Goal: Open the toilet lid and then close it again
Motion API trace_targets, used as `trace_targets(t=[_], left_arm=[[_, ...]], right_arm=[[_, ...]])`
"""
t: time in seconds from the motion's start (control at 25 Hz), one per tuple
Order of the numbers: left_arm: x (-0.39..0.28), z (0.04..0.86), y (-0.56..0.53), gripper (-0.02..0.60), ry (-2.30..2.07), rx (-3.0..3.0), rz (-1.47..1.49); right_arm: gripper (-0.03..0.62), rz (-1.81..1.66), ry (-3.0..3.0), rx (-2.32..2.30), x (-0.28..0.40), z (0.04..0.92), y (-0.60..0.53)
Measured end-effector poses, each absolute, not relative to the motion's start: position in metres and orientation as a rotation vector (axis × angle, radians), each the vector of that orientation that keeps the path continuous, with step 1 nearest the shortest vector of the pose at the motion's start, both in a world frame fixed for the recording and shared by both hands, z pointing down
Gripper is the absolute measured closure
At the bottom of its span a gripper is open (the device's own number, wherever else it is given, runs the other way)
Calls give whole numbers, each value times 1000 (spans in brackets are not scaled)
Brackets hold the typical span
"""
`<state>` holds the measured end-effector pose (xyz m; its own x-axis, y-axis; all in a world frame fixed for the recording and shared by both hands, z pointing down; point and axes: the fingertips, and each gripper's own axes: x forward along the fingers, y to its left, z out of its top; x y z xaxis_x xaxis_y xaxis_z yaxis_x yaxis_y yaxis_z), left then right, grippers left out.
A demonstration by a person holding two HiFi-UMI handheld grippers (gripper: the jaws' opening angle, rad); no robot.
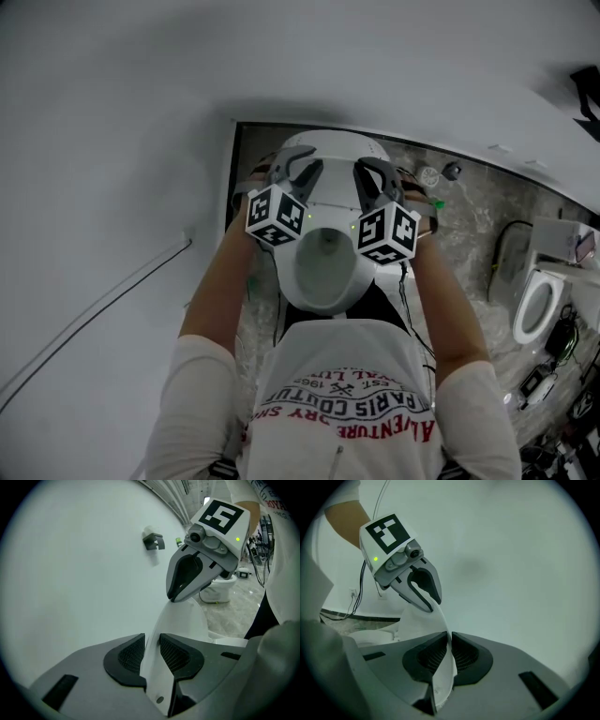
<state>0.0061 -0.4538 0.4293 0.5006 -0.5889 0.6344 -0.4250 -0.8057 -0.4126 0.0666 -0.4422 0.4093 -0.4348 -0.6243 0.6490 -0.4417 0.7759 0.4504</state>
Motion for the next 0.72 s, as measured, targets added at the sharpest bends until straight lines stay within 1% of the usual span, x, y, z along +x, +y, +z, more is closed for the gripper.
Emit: trace_targets(t=[0.2, 0.32, 0.44, 0.52, 0.56, 0.64, 0.72], left_arm=[[-2, 425, -450, 476, 939, -2523, -1153], [-9, 410, -445, 457, 1018, -2506, -1129], [-19, 377, -438, 458, 1118, -2585, -974], [-30, 354, -429, 475, 1196, -2673, -857], [-36, 342, -425, 493, 1239, -2712, -798], [-48, 319, -416, 554, 1328, -2763, -675], [-56, 298, -405, 568, 1397, -2791, -579]], right_arm=[[559, -228, -2104, 811, 62, 408, -437], [558, -132, -2118, 785, 61, 406, -432], [557, 23, -2164, 808, 65, 394, -423], [559, 83, -2202, 907, 68, 373, -417], [559, 115, -2220, 969, 69, 361, -413], [559, 181, -2238, 1099, 74, 337, -404], [559, 197, -2228, 1229, 81, 314, -393]])
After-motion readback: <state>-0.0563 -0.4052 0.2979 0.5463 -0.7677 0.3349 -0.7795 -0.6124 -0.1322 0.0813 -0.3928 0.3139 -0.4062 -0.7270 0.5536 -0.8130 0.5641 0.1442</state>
